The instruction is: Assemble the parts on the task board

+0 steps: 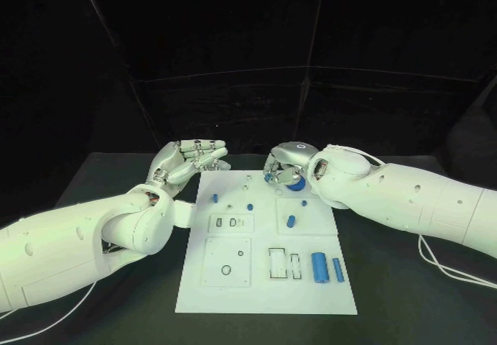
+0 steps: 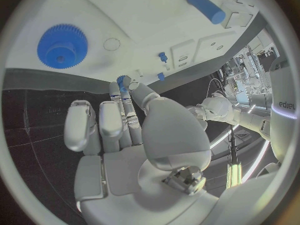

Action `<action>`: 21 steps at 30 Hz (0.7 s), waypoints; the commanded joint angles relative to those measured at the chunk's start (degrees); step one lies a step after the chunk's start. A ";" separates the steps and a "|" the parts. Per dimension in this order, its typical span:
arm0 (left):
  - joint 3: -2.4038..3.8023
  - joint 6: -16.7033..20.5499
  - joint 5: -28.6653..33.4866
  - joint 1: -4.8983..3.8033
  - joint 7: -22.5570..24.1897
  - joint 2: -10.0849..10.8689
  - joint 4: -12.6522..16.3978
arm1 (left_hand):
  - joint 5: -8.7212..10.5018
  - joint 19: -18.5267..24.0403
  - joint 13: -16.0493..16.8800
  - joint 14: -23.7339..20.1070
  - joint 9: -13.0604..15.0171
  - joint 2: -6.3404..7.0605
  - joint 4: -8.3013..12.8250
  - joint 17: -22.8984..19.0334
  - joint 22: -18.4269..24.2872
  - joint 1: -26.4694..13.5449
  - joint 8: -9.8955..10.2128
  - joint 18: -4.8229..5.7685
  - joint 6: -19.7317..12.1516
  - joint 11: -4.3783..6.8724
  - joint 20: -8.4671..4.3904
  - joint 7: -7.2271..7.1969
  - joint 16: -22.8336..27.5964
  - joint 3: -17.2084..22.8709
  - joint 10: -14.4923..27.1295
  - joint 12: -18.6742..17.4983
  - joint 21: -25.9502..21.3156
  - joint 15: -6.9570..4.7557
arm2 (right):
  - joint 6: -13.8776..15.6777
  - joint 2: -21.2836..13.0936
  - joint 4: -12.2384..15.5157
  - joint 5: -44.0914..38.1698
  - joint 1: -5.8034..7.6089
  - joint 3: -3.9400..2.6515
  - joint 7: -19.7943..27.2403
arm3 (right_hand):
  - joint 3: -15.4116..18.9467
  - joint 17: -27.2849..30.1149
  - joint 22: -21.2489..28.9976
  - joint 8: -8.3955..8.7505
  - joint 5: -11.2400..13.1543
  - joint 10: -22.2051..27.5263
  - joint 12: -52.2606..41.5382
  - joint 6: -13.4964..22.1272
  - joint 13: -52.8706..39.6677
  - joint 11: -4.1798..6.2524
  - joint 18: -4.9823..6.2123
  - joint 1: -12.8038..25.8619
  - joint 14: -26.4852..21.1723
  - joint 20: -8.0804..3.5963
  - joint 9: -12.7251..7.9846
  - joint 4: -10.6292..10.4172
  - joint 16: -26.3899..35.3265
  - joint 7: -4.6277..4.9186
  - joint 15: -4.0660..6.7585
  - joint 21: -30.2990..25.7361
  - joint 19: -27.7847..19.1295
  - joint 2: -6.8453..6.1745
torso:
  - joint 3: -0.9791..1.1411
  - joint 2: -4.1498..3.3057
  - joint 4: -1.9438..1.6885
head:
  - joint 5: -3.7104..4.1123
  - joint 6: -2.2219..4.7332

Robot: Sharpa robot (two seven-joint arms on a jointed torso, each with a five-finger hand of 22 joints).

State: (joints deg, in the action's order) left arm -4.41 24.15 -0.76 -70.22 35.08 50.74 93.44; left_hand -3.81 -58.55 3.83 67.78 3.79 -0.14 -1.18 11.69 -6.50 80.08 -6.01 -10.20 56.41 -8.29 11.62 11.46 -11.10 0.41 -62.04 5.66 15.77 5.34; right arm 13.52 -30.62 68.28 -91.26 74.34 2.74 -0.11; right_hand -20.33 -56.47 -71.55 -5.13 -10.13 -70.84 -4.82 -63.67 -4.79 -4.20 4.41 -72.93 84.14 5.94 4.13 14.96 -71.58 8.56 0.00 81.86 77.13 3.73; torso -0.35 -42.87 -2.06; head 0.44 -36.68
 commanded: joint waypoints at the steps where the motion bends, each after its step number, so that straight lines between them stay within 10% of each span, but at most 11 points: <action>1: 0.05 -0.74 -0.31 -0.09 0.17 -0.16 -0.20 | 0.22 -0.15 -0.08 -0.11 -0.07 -0.33 0.37 0.08 0.06 0.06 0.40 -0.27 0.36 -0.29 0.17 0.23 0.36 -0.09 -0.11 -0.21 -0.35 0.16 | 4.44 1.17 -1.30 0.42 0.14 -0.06 0.21 | -0.33 -0.02 -0.05 -0.07 -0.11 -0.23 -0.23 -0.66 -0.06 0.03 -0.39 -0.44 0.97 -0.02 0.63 0.01 -0.20 -0.21 0.44 0.37 0.46 0.13 | 0.00 -0.15 -0.18 | -0.22 0.25; 21: 0.05 -0.79 -0.30 -0.64 0.13 -0.09 -0.17 | 0.25 -0.18 -0.08 -0.08 -0.07 -0.35 0.44 0.12 0.08 0.06 0.44 -0.28 0.36 -0.29 0.17 0.22 0.40 -0.10 -0.12 -0.27 -0.37 0.16 | 2.27 8.35 -8.92 0.44 0.17 -0.07 0.18 | -0.85 -0.16 -0.43 0.09 0.16 -0.20 0.03 -0.74 -0.03 -0.07 -0.47 -0.24 0.99 -0.02 0.61 -0.17 -0.45 -0.13 0.39 0.59 0.65 -0.12 | -0.27 -0.87 -0.31 | -0.51 0.74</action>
State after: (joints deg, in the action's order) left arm -4.42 24.02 -0.76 -70.73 35.01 50.61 93.06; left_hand -3.81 -58.55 3.83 67.78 3.79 -0.15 -1.16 11.73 -6.51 80.08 -5.79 -10.20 56.41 -8.30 11.62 11.46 -11.03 0.39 -62.04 5.66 15.77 5.34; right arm 16.48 -22.62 59.78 -90.92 74.36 2.72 -0.14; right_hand -20.89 -56.61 -71.93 -4.65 -10.10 -70.84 -4.77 -63.82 -4.78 -4.20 4.42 -73.20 84.14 5.94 4.13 14.72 -71.80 8.55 0.00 82.08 77.52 3.64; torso -0.54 -43.40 -2.22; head -0.17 -36.05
